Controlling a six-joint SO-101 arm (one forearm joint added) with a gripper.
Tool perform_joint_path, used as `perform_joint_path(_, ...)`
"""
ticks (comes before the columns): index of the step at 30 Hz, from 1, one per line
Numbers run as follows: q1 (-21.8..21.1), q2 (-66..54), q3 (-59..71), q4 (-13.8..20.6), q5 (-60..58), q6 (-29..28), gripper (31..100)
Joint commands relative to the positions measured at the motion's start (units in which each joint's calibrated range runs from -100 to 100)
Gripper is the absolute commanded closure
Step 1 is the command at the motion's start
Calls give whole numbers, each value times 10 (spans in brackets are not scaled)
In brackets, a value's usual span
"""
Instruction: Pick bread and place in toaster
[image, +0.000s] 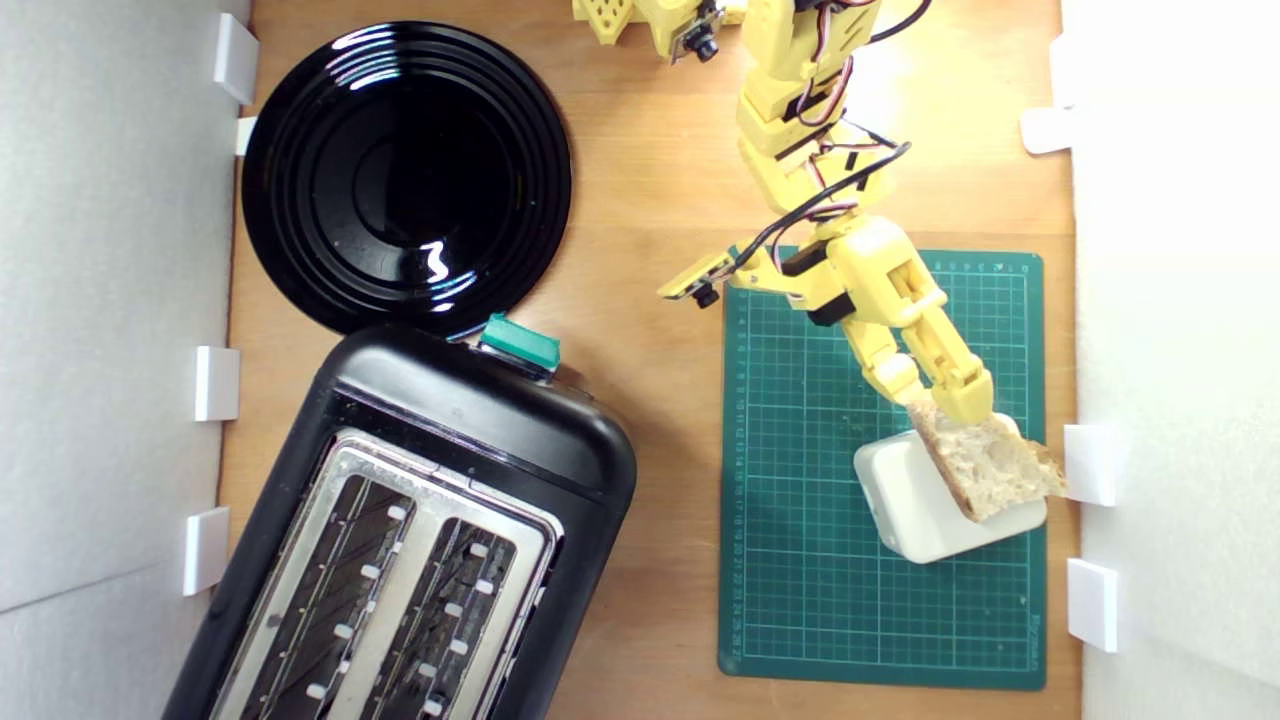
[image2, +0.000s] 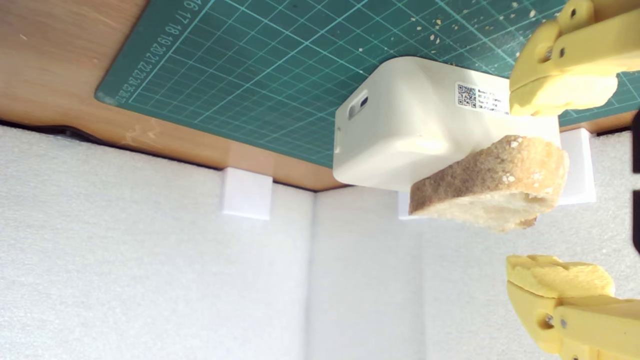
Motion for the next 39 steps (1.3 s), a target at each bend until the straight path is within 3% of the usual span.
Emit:
perform_joint_path(1, -9, 7, -40, 6, -19, 2, 399)
perform_joint_path(24, -9, 37, -90, 6, -19, 3, 402)
perform_joint_path(30, -7, 37, -90, 6, -19, 3, 539)
perform_joint_path(39, -6, 36, -90, 6, -19, -2, 658)
